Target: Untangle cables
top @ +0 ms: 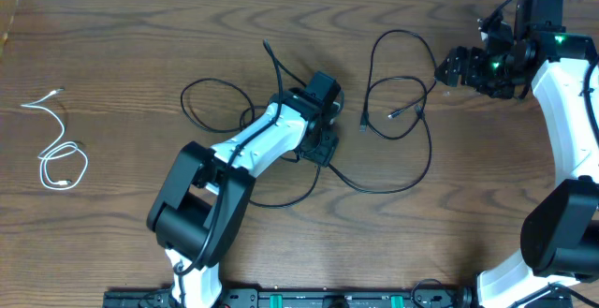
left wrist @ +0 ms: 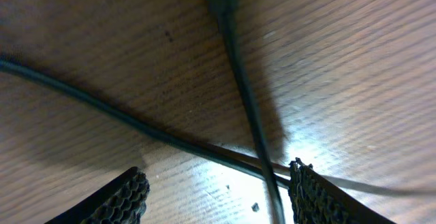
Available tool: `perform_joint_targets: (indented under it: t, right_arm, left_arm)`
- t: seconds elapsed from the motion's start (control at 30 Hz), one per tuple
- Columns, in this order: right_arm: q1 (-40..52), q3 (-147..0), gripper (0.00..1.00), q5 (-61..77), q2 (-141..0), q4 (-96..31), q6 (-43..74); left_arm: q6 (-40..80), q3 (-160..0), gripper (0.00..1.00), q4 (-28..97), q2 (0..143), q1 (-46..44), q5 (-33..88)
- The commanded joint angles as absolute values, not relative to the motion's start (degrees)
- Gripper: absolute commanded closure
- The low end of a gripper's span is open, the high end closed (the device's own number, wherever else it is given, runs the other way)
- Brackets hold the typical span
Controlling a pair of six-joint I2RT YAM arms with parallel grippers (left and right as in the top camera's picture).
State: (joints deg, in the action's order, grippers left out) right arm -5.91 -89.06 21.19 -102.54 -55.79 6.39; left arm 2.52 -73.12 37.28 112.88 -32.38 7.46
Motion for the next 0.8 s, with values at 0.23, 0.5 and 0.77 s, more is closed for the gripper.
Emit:
perform_joint_targets:
  t: [0.23,0.5,0.77]
  right_arm:
    - [-5.5,-88.7,0.12,21.3,-102.3,-56.1,5.5]
    - [-5.5,-88.7,0.12,21.3,-102.3,-56.2,5.5]
    - [-5.5,-88.7,0.12,22.1,-102.3,-56.9,5.5]
  left_arm:
    - [1.7,-72.4,0.38,37.6,115.7,-32.6,5.0]
    - [2.5,-72.1,0.50,36.8,115.7,-32.5,-5.3]
    - [5.2,-72.1,0.50,37.1,115.7,-30.8,-21.5]
